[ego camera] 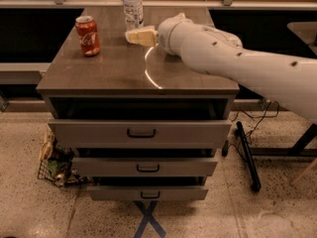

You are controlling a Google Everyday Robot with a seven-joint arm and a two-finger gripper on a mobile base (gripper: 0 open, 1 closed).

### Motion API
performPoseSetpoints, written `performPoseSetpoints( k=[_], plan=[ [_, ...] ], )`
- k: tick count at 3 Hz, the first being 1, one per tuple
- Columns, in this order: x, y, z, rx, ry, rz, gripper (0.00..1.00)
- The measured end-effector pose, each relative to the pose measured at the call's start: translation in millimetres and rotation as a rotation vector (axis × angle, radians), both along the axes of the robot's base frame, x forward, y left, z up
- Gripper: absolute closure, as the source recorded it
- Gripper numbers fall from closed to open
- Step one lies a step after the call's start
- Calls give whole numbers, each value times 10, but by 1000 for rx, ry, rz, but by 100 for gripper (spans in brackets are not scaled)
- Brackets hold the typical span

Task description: Knock blue plastic bottle over

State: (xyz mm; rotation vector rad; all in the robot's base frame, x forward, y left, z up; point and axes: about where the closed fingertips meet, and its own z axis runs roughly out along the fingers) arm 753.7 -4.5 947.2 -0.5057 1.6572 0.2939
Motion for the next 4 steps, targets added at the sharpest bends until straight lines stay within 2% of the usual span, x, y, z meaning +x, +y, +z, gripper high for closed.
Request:
performPoseSetpoints(
  k=[2,4],
  plan=[
    [698,358,-255,-9,-18,-32,0],
    [1174,665,-243,6,-58,-37,0]
  ],
)
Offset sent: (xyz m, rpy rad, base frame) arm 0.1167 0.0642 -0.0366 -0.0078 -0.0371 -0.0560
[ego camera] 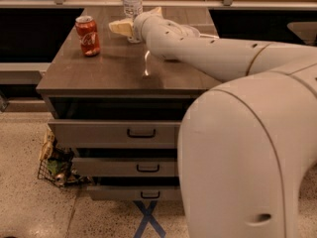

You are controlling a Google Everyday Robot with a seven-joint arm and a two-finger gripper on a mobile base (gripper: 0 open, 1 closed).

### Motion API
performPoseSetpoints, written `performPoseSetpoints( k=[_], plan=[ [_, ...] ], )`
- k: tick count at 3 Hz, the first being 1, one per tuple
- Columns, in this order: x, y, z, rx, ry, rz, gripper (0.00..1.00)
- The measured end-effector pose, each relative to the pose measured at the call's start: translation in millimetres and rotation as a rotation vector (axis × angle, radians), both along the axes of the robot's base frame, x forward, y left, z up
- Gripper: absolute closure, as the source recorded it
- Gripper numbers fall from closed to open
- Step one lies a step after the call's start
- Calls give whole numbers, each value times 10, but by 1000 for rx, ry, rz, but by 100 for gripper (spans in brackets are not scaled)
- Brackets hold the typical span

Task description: Knock blue plastic bottle over

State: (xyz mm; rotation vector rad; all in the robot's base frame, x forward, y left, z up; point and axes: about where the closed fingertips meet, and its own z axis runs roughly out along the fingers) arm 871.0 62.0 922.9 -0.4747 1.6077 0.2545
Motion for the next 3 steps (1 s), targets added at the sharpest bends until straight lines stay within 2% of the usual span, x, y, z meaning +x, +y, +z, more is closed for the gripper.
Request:
performPoseSetpoints(
  k=[1,2,3],
  plan=[
    [202,85,2,4,-15,5,0],
    [391,101,-29,8,-19,5,17],
    [523,111,-47,9,-26,11,41]
  ],
)
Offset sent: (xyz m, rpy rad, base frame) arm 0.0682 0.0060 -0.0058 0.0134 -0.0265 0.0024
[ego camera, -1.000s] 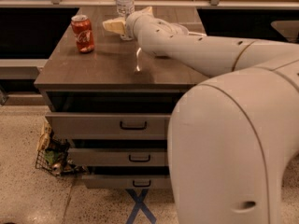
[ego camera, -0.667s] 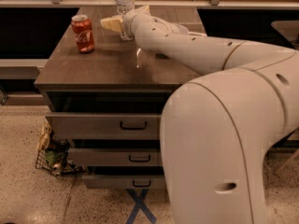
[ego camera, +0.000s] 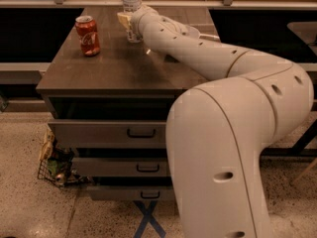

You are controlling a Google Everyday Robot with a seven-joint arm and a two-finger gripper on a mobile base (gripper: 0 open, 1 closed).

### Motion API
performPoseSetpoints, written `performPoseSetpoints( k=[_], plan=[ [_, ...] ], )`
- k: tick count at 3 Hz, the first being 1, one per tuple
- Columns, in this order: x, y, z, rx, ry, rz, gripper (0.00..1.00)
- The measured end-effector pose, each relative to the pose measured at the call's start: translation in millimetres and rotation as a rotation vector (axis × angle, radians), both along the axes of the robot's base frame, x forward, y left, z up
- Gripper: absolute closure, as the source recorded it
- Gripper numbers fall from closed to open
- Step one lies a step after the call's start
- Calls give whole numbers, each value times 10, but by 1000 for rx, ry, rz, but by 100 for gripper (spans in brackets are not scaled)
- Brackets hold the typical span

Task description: Knock blue plastic bottle over

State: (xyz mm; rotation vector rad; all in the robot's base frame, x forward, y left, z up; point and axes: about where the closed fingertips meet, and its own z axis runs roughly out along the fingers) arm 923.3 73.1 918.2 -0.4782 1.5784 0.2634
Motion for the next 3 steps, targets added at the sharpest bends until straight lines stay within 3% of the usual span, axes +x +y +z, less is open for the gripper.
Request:
performPoseSetpoints(
  k=[1,2,3],
  plan=[
    [65,44,22,-18,-10,22,64],
    [-8,7,170,-74,-55,42,87],
    [-266,-94,375,-150,-109,76,100]
  ],
)
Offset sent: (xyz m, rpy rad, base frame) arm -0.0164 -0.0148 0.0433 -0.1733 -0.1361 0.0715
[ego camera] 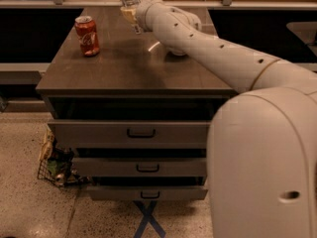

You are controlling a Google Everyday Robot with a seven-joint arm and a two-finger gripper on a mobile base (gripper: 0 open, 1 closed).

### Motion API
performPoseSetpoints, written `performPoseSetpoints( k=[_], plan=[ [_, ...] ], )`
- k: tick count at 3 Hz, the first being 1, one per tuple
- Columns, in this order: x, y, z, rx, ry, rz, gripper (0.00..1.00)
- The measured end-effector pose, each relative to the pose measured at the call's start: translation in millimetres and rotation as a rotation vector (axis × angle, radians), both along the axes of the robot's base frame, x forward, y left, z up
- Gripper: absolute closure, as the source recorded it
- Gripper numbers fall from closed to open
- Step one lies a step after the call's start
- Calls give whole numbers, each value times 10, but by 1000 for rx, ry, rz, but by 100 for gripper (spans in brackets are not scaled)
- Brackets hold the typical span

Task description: Knock blue plastic bottle over

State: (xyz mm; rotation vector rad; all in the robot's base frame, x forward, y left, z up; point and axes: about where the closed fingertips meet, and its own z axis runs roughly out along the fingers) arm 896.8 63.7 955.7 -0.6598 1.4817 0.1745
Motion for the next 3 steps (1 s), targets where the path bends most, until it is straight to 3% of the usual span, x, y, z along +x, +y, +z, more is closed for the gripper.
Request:
performPoseSetpoints(
  k=[1,2,3],
  plan=[
    [-425,-74,180,-134,-38,74,100],
    [-686,-179,300,-202,-33,152,100],
    [-916,-152,385,-367,-64,289,100]
  ],
)
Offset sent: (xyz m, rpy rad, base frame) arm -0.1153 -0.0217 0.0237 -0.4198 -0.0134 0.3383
